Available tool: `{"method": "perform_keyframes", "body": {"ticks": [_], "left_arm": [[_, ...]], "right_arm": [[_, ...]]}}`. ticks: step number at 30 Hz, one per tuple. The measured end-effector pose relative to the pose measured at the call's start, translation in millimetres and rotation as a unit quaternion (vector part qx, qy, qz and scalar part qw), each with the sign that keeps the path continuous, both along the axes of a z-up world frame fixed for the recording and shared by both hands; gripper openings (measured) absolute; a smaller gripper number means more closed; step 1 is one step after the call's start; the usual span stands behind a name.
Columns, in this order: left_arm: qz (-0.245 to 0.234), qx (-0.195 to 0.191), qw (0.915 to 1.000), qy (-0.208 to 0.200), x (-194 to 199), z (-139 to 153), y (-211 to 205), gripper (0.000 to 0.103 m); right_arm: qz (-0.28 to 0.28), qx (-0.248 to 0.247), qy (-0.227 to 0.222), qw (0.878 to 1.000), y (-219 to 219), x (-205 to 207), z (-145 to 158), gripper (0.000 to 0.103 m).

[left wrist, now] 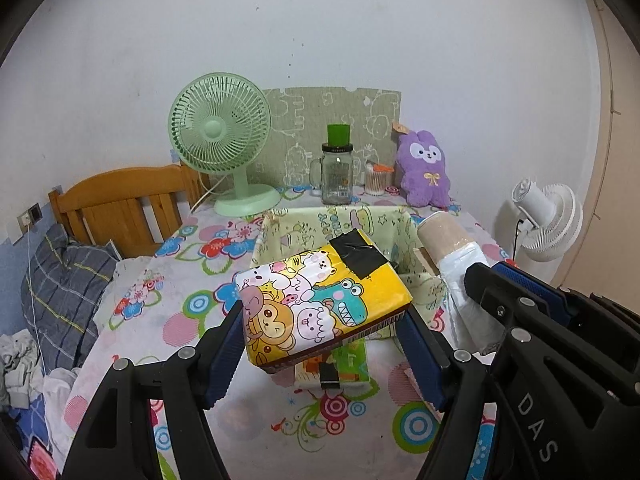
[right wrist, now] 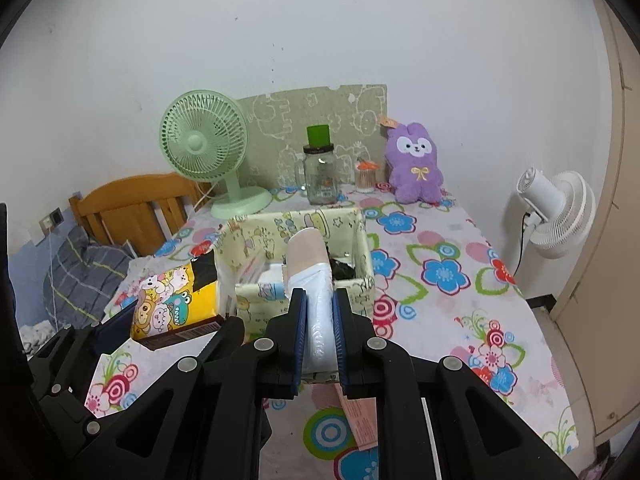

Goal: Organize soft objects
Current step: 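Carry the tissue box with left tool while right tool carries white roll over box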

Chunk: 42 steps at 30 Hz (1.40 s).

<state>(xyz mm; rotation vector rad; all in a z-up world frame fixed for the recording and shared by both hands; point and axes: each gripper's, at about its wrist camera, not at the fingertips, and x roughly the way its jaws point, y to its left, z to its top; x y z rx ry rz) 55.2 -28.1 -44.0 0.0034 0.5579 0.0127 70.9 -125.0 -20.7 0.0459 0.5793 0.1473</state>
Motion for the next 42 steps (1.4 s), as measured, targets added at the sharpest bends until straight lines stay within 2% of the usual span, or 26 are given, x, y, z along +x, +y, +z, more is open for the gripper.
{"method": "perform_keyframes", "body": {"ticks": [20,42], "left_arm": [[0.006,0.002,0.9997,-0.024,23.3,30.3,6.6,0.075],[0.007,-0.008,0.9999,-0.007,75.9,19.1,15.0,0.076]], "right_arm": [[0.01,0.004,-0.023,1.0,7.1,26.2,31.6,0.016],[0.016,0.007,-0.008,1.0,14.2,80.4,21.7,0.016]]}}
